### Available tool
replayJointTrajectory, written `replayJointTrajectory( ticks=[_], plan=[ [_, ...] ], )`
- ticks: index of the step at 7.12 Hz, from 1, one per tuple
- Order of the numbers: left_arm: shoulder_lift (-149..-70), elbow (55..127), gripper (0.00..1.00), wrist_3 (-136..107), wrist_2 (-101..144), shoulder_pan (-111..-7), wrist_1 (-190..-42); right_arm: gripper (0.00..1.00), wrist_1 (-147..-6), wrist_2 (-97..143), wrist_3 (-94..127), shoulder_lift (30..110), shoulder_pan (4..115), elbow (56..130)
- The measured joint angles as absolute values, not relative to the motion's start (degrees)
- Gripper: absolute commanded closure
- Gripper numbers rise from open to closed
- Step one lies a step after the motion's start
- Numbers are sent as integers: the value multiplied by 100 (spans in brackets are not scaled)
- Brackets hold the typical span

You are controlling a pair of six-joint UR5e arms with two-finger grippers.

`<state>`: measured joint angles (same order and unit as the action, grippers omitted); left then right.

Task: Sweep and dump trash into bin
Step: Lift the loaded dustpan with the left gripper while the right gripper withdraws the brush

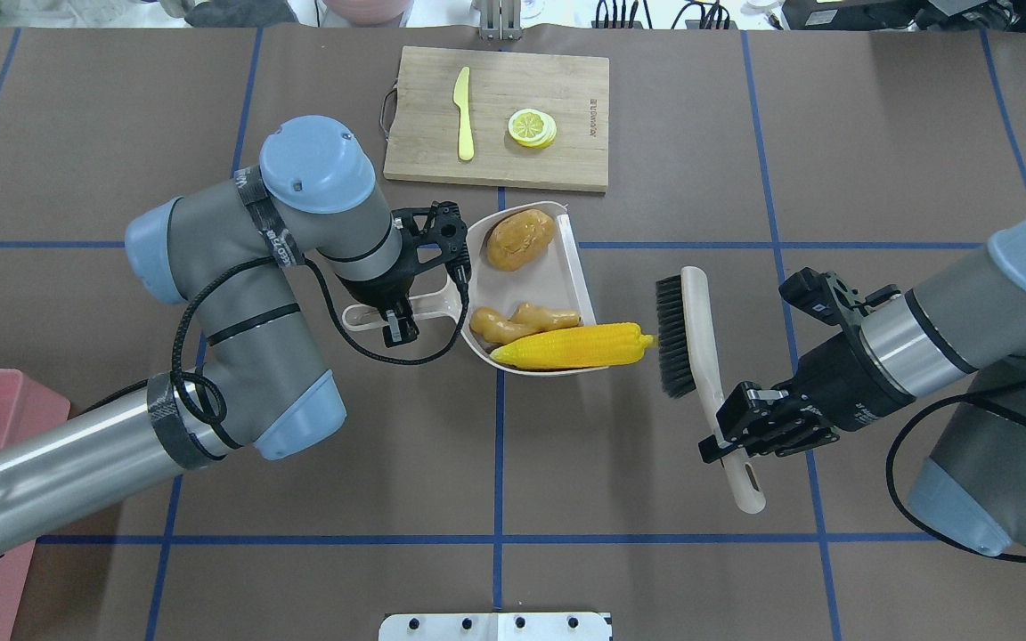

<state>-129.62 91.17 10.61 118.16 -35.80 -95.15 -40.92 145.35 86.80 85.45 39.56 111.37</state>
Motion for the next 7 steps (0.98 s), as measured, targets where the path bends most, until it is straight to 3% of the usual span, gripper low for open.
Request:
replayJointTrajectory(
  ticks=[4,7],
  plan=[
    [-12694,9250,100,875,12094,-4009,-10023,100,-4076,15284,8601,8914,4911,11131],
    [-12040,9676,100,899,12533,-4512,-10226,100,-4092,15395,7914,9526,5484,11054]
  ],
)
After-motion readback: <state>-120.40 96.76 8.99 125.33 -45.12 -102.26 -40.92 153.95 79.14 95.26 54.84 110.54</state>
